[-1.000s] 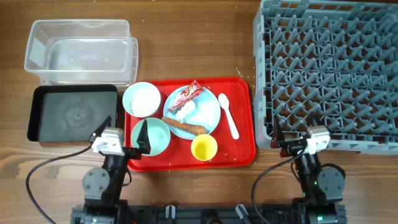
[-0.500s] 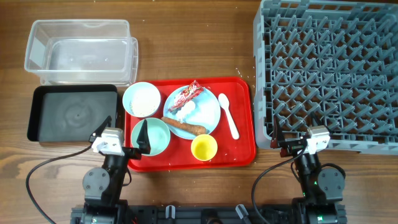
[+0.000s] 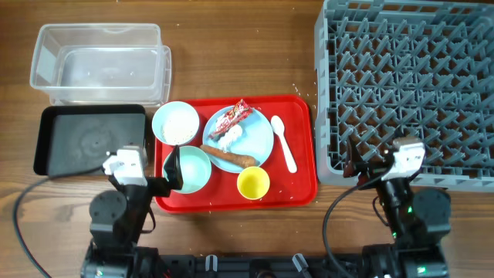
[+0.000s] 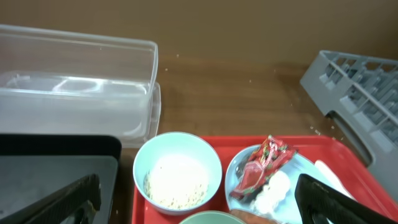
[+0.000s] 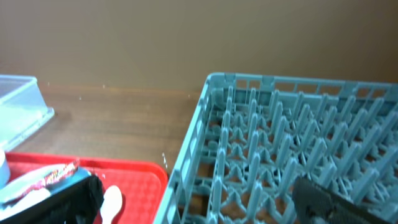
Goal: Sort waste into correct bins and load items into the dishwasher rack
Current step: 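Reach the left gripper to the red snack wrapper on the plate and grasp it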
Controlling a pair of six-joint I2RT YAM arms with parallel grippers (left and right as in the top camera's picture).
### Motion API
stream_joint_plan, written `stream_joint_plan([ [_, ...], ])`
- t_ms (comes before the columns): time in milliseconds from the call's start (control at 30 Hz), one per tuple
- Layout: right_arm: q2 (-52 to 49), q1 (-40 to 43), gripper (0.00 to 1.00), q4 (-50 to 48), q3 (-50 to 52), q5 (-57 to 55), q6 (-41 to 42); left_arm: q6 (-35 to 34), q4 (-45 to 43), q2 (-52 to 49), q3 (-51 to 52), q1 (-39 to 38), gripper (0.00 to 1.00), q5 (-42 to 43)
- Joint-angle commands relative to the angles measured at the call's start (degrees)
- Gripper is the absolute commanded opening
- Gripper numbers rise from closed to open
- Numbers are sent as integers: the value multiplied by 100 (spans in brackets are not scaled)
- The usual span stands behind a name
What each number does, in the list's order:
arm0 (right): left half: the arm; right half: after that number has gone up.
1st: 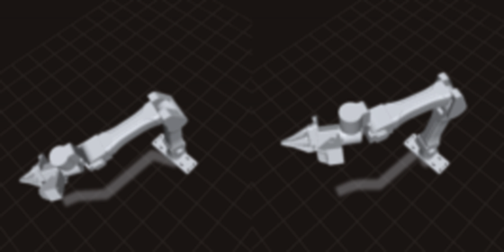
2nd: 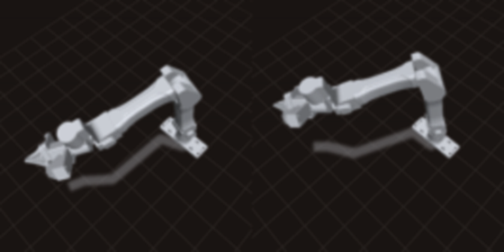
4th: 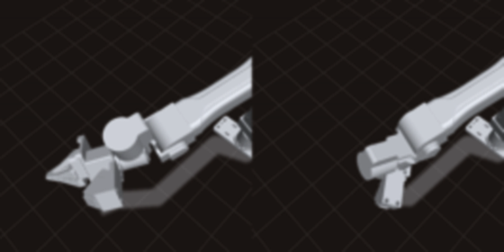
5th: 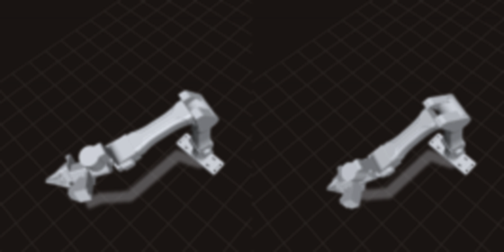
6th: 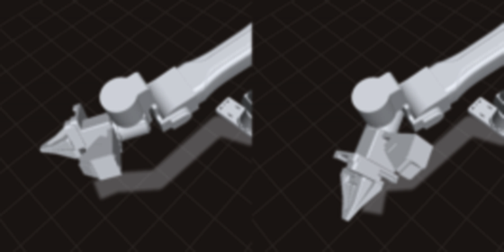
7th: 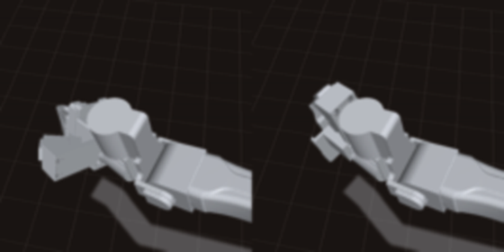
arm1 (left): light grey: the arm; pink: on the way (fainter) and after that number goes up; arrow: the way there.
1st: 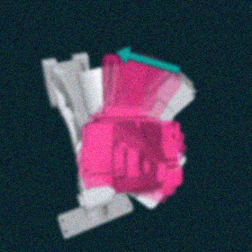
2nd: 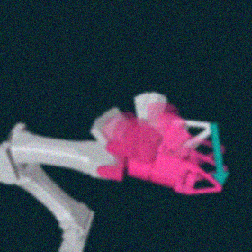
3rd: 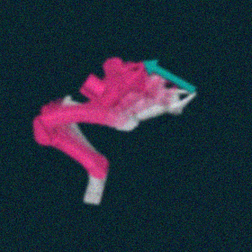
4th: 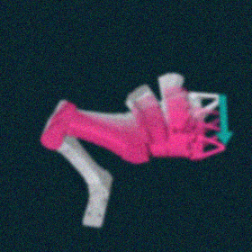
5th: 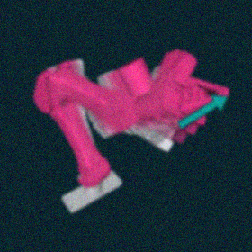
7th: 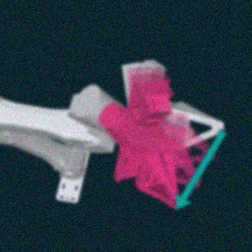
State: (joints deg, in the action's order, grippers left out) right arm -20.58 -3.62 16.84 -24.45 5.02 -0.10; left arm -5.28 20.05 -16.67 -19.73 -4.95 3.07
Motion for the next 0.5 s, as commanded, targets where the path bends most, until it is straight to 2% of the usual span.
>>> stream_joint_plan([
  [0,-962,-35,100,627,-1091,-13,46,-162,743,-1325,-1403,31,100,92],
  [100,-1823,-35,100,1565,-1991,-15,48,-162,1934,-2369,-2538,31,100,361],
  [167,-2428,-35,100,2166,-2553,0,48,-160,3285,-3171,-3497,31,100,393],
  [200,-2535,-35,100,2249,-2618,76,48,-162,3469,-3285,-3620,31,100,398],
  [333,-2684,-35,100,2450,-2647,385,20,-162,3604,-3451,-3713,31,100,802],
  [400,-2680,-35,100,2430,-2647,376,15,-166,3322,-3445,-3713,31,100,866],
  [467,-2680,-35,100,2435,-2647,378,28,-170,2649,-3499,-3713,28,100,1178],
])
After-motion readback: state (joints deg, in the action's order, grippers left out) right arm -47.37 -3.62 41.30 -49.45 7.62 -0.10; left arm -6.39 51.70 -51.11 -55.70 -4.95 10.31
